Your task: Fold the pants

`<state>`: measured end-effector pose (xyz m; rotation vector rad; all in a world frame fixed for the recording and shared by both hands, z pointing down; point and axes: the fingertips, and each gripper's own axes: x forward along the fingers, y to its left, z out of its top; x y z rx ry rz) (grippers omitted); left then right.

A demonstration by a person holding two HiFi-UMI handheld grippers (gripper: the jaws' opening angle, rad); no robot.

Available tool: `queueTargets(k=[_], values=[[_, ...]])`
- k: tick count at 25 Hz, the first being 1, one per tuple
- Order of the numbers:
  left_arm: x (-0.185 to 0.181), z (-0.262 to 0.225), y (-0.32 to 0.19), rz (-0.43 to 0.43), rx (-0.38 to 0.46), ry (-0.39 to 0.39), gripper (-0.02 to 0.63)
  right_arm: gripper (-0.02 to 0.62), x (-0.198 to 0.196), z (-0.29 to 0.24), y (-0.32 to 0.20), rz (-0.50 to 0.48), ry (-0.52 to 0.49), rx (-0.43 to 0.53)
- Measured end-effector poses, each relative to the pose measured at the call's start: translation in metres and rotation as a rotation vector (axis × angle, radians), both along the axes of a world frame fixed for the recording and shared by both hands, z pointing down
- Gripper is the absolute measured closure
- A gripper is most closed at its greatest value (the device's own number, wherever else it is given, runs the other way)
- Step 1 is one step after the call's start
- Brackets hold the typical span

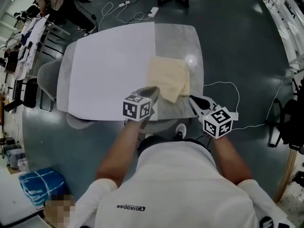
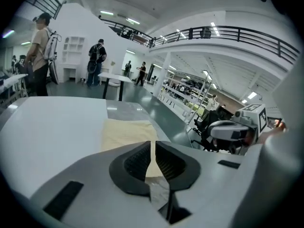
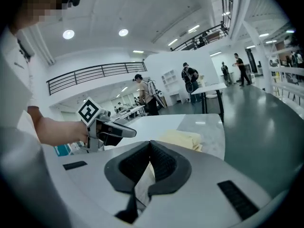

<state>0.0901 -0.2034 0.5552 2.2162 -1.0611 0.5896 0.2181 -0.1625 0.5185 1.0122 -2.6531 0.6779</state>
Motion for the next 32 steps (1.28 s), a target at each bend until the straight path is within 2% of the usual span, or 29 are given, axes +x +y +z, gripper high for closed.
queueTargets(k=[2, 5, 16, 19, 25, 32], values=[[-0.022, -0.014, 0.015, -0.013, 0.019, 0.026, 0.558, 0.575, -0.023, -0.011, 0.006, -0.033, 0.022, 0.041], [-0.043, -0.030, 0.045, -0.011, 0.041, 0.052, 0.566, 0.575, -0.043, -0.019, 0.019, -0.028, 0.017, 0.050], [-0.099, -0.078, 0.128, 0.149, 0.100, 0.089, 0.574, 0.575, -0.114, -0.043, 0.082, 0.112, 0.026, 0.035], [-0.113, -0.079, 0.140, 0.180, 0.107, 0.110, 0.574, 0.575, -0.126, -0.047, 0.101, 0.169, 0.007, 0.032], [-0.136, -0.075, 0.158, 0.208, 0.098, 0.140, 0.574, 0.575, -0.140, -0.048, 0.135, 0.251, 0.061, 0.045], [-0.140, -0.077, 0.171, 0.231, 0.106, 0.171, 0.574, 0.575, -0.139, -0.048, 0.164, 0.306, 0.086, 0.038]])
